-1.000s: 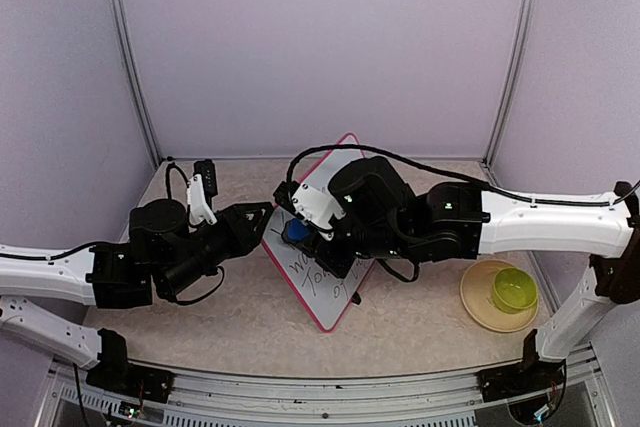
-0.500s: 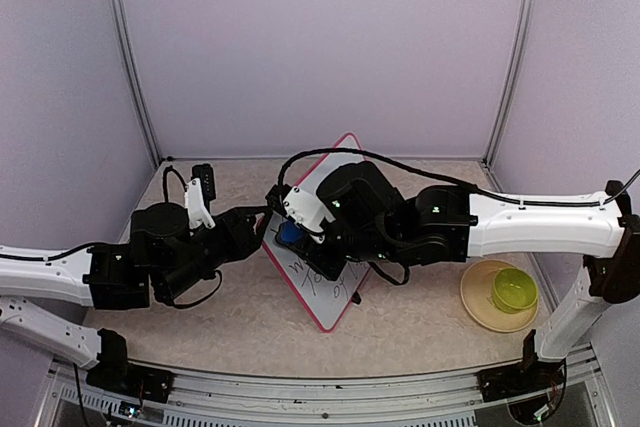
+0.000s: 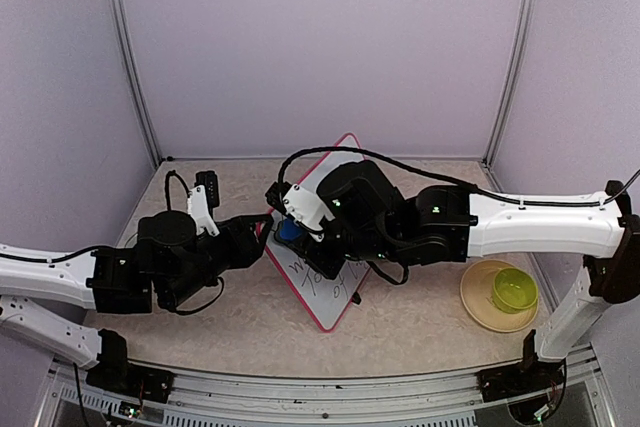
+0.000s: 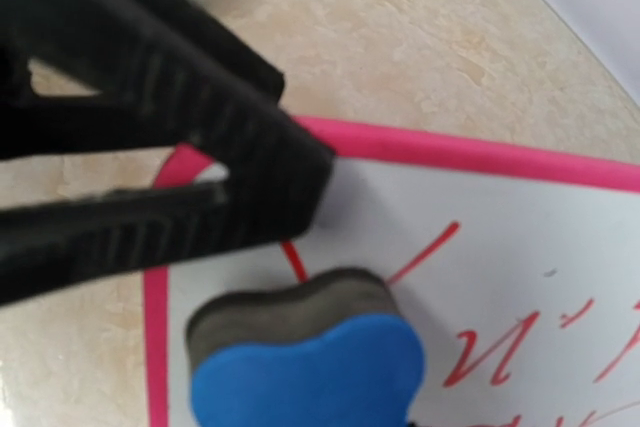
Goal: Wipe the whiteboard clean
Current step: Hold the whiteboard at the center of the board.
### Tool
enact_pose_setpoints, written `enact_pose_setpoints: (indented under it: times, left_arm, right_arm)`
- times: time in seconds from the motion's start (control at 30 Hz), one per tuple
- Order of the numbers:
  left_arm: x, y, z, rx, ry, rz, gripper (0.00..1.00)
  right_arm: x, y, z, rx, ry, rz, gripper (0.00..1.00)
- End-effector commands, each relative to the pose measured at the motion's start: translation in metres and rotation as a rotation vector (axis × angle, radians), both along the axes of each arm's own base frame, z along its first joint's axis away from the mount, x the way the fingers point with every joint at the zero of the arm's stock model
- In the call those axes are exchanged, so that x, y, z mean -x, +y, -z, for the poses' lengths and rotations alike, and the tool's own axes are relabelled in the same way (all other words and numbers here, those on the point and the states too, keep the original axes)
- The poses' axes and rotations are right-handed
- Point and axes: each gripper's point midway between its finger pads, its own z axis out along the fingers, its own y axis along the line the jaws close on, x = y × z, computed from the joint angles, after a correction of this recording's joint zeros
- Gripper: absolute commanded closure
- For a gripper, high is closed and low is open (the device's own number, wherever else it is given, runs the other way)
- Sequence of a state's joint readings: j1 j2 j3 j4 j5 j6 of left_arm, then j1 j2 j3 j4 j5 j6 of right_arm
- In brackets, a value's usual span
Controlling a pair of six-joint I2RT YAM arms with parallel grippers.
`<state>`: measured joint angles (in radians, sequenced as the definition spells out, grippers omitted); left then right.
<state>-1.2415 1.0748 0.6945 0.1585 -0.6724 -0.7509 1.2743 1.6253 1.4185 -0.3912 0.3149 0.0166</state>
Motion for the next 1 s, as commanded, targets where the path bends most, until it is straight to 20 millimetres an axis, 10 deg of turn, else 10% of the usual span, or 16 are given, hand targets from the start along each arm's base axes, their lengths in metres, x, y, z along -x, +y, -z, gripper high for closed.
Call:
enact_pose_setpoints:
  times: [0.0,0.97]
  left_arm:
    - [-0.004,0.004,-0.002,-0.030,-0.014,-0.035,0.56]
    - [-0.010,-0.003,0.000,-0.039,-0.033,0.007,1.00]
  right_arm:
    - [0.002,0.008,-0.020,-0.061,-0.013,-0.010,0.66]
    - [-0.017,0.020,-0.005,0.036,-0.050,0.055,0.65]
